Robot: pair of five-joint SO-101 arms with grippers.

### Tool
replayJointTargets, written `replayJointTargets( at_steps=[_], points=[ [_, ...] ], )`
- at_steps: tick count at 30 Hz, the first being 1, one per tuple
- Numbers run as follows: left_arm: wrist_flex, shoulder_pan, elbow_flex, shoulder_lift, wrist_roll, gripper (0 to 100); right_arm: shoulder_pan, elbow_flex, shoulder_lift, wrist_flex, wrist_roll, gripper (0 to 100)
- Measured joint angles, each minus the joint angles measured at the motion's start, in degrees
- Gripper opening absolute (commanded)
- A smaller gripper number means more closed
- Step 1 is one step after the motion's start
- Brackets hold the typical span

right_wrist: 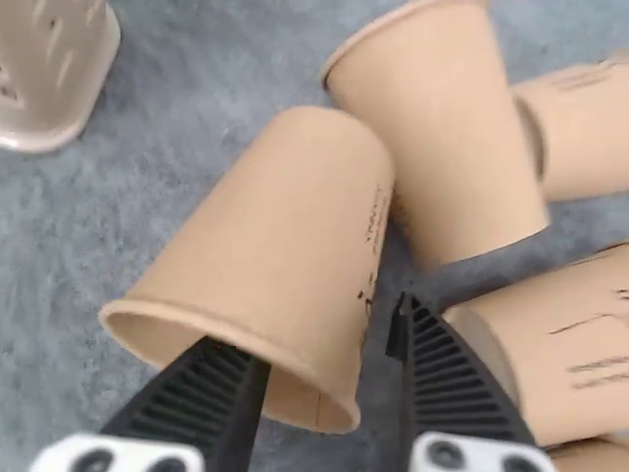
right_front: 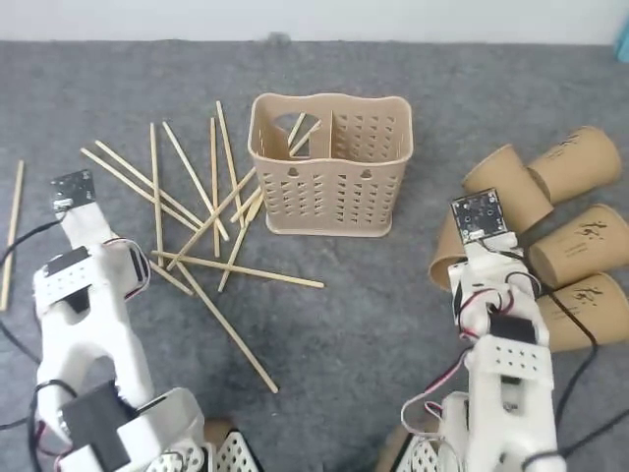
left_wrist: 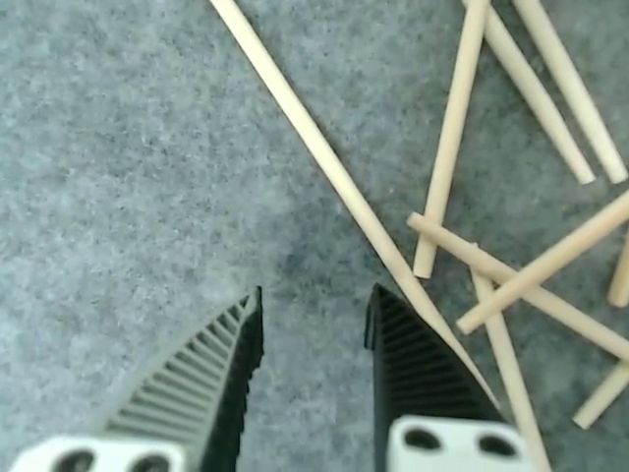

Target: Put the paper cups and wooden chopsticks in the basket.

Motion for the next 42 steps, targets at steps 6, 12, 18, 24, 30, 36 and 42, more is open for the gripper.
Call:
replayJointTargets(
  at_steps=[6, 12, 18, 24, 30, 36, 42],
  points=[
    [0.0, 0.0, 0.0, 0.0, 0.0, 17, 2.4, -6.9, 8.9, 3.3, 0.0, 0.7],
    [0.0, 0.0, 0.0, 0.0, 0.0, 17, 5.7, -17.8, 9.1, 16.3, 0.2, 0.7],
    [0.0, 0.0, 0.0, 0.0, 0.0, 17, 7.6, -27.5, 9.1, 28.4, 0.1, 0.7],
    [0.0, 0.0, 0.0, 0.0, 0.0, 17, 7.6, -37.7, 9.7, 41.8, 0.2, 0.7],
    [0.0, 0.0, 0.0, 0.0, 0.0, 17, 7.6, -50.7, 9.8, 56.1, -1.0, 0.7],
    [0.0, 0.0, 0.0, 0.0, 0.0, 17, 7.6, -69.5, 13.6, 67.5, -3.9, 0.7],
    [0.0, 0.0, 0.0, 0.0, 0.0, 17, 4.3, -91.3, 20.7, 75.2, -7.6, 0.7]
  ],
)
